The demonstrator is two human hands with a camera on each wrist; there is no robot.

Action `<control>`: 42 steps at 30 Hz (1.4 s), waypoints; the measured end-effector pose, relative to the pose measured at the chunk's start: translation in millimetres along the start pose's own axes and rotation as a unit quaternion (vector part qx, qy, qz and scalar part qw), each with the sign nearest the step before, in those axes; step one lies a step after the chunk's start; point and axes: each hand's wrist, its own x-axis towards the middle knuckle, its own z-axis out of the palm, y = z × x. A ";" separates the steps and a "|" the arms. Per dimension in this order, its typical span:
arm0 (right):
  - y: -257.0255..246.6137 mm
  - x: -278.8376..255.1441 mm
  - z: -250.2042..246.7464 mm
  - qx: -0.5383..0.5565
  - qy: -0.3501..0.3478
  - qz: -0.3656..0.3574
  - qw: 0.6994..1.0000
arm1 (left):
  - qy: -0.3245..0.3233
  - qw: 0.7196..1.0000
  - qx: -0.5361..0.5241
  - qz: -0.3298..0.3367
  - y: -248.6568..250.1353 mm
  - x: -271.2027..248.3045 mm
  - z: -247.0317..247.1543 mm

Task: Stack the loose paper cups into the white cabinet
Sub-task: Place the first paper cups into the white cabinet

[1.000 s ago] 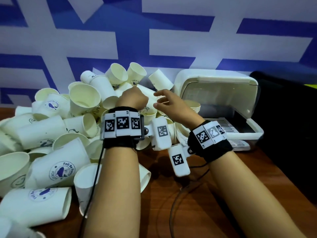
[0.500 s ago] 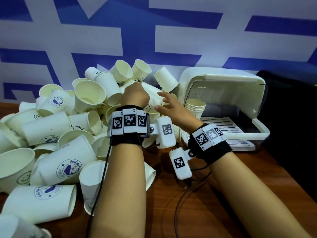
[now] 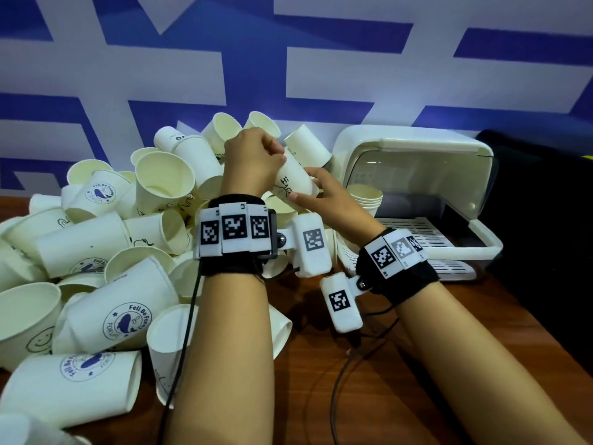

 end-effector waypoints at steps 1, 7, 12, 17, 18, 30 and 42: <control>-2.1 0.3 -4.8 -0.014 0.000 -0.005 1.000 | -0.010 1.000 -0.011 0.019 3.3 -1.8 -3.0; -19.2 -3.4 -45.8 0.034 -0.063 -0.001 0.997 | -0.077 0.986 -0.074 0.129 19.2 -8.5 -7.7; -28.1 -16.4 -81.9 0.020 -0.098 0.011 0.995 | -0.149 0.961 -0.115 0.204 29.5 -14.5 4.5; -31.1 -27.3 -111.2 -0.008 -0.077 0.018 0.997 | -0.181 0.945 -0.151 0.228 37.4 -17.9 19.4; -32.0 -29.5 -116.1 -0.007 -0.076 0.020 0.997 | -0.177 0.946 -0.143 0.230 38.5 -18.3 22.7; -38.5 -40.4 -139.7 -0.079 0.011 0.086 0.993 | -0.252 0.931 -0.237 0.113 40.7 -20.5 62.0; -26.3 -40.3 -150.1 0.076 0.037 0.072 0.994 | -0.160 0.949 -0.262 0.075 40.1 -24.2 90.4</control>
